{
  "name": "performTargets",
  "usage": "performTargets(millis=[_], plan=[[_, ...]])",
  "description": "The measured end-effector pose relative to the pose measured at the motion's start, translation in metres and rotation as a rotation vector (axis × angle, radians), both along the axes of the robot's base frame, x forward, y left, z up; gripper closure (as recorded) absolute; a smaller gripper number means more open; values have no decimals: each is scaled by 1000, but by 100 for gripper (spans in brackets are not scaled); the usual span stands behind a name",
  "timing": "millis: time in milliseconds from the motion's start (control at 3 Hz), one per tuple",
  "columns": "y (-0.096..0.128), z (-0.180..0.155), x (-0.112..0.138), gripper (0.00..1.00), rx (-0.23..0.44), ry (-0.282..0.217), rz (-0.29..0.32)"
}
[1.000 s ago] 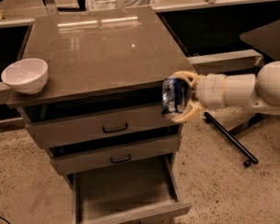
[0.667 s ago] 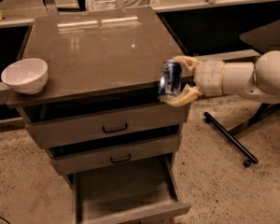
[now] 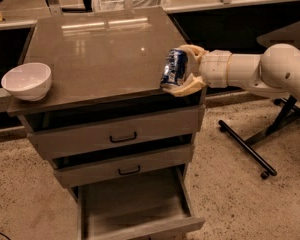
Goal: Pick pepsi can from bottom drawer and place on counter
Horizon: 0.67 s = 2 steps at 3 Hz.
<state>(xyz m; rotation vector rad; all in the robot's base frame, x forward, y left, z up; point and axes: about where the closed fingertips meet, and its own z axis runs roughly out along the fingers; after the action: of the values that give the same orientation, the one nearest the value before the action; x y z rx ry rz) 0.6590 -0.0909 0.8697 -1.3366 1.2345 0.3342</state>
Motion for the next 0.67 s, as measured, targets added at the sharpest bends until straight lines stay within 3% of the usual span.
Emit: performTargets(millis=[333, 667], plan=[[4, 2, -1, 100, 18, -3, 3], [28, 13, 9, 100, 71, 33, -15]])
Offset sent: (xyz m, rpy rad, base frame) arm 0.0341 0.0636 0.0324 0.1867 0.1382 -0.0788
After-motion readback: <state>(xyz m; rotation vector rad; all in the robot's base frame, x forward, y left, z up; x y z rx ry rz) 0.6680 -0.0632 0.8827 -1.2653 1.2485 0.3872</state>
